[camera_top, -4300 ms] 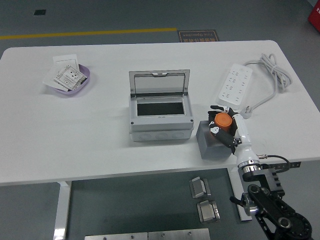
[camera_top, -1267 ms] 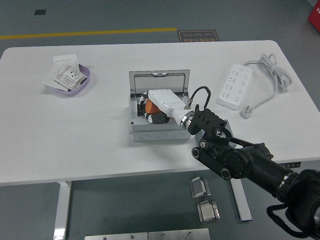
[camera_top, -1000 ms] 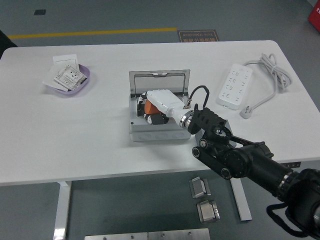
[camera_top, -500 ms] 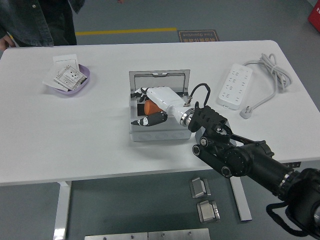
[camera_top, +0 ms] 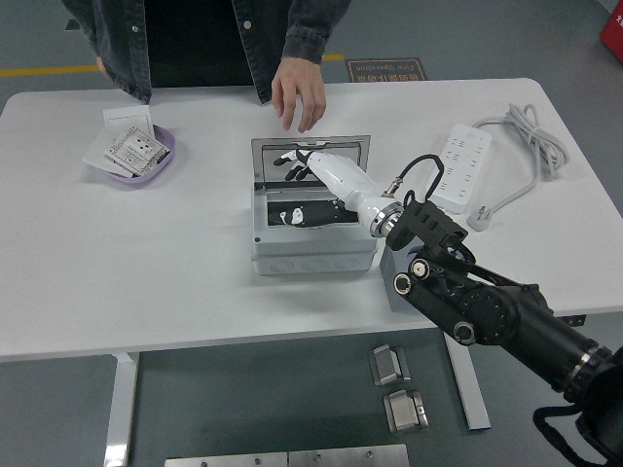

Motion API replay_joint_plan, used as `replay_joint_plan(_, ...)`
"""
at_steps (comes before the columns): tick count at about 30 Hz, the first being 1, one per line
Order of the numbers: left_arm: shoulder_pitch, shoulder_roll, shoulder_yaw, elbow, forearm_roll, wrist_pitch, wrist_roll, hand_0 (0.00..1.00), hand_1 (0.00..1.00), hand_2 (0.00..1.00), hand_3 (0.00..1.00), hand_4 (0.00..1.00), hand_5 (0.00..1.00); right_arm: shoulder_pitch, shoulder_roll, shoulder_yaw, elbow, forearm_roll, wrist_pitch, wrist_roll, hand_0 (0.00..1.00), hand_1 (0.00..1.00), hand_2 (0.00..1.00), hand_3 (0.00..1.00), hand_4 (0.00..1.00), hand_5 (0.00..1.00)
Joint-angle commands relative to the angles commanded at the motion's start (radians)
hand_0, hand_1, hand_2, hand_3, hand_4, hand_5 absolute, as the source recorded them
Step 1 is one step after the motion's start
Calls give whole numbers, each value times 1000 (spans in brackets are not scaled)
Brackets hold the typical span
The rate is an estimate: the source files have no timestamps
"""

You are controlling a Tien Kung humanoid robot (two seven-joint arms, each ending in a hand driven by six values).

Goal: Pick up the cylinder from the cube,place it in the box,flap close box

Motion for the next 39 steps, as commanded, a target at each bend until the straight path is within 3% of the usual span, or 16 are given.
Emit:
replay_joint_plan(8, 5, -1, -7, 0, 5, 1, 2, 621, 611, 557, 592, 673, 266, -5, -66, 29, 167, 65, 32, -27, 695, 614, 637, 799, 989, 467)
replay_joint_plan(13, 2, 1, -7, 0, 3, 1, 1, 621, 611, 557, 592, 672, 265, 41, -69, 33, 194, 69, 42, -37, 695, 619, 641, 798, 987, 472)
replay_joint_plan(18, 1, 2, -4, 0, 1, 1, 2, 621, 611, 557, 592, 672, 265, 109, -54, 27, 125, 73, 46, -35, 695, 619, 641, 798, 987, 472)
replay_joint_plan(28, 0, 13, -10, 0, 11, 0, 6, 621, 611, 556, 592, 671, 264, 246, 17, -8, -102, 77, 39, -19, 695, 615, 646, 796, 978, 467)
replay_joint_plan(35, -6, 12, -7, 0, 13, -2, 4, 621, 611, 557, 593, 671, 263, 260, 58, -44, -259, 102, 27, -2, 697, 616, 646, 794, 972, 473)
replay_joint_plan(39, -5, 10, -8, 0, 17, -3, 5, 621, 611, 557, 592, 671, 264, 246, 61, -59, -298, 107, 22, 4, 698, 614, 647, 793, 969, 474)
